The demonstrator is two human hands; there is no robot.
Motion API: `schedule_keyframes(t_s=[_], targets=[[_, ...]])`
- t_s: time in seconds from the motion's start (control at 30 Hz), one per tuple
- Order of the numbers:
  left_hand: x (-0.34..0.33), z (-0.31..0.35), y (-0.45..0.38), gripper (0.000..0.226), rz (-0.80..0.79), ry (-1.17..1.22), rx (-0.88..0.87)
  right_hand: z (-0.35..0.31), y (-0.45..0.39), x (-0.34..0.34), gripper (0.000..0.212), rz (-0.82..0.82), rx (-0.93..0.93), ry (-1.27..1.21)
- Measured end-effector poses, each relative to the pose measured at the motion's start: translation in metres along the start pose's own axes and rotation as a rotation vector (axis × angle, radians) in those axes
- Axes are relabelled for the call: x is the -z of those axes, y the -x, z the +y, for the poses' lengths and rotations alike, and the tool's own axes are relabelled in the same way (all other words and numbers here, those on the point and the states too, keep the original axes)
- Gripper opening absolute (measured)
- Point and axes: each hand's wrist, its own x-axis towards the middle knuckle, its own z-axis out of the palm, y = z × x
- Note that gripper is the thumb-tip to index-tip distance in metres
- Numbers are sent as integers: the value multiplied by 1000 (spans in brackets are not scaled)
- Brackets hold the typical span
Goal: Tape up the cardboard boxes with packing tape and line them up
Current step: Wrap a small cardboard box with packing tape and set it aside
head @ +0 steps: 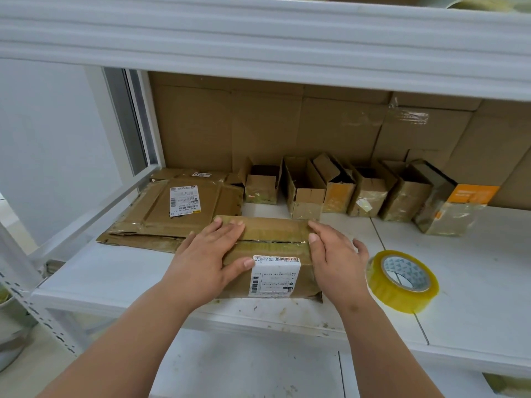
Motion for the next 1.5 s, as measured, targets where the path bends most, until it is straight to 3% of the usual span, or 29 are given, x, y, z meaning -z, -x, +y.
schedule_keyframes(t_s=[0.13,0.2,0.27,0.37,0.53,0.67,0.87,1.03,1.13,1.33,1.5], targets=[[4,3,-1,110,-39,-39,14,10,9,-1,39,99,-33,-162],[10,10,-3,90,-90,-160,32,19,15,0,37,151,-108,-193],[17,21,-4,71,-120,-269,52,31,19,3,35,176,-188,-121],[19,35,-7,62,-141,-310,88,49,20,7,45,105,-312,94],[12,50,-6,55,-87,-241,127,71,25,9,69,-56,-511,323],[4,53,0,62,-83,-218,161,79,25,15,61,-91,-523,441],[0,56,3,63,-36,-179,193,73,23,23,51,-75,-465,306],[2,55,4,60,-37,-164,202,50,15,51,35,95,-400,-121],[4,58,5,57,19,-170,207,31,14,65,45,163,-282,-331],[12,63,5,51,78,-102,199,-14,15,72,48,155,-69,-413],[24,58,3,45,35,56,259,-45,20,61,49,100,52,-360]])
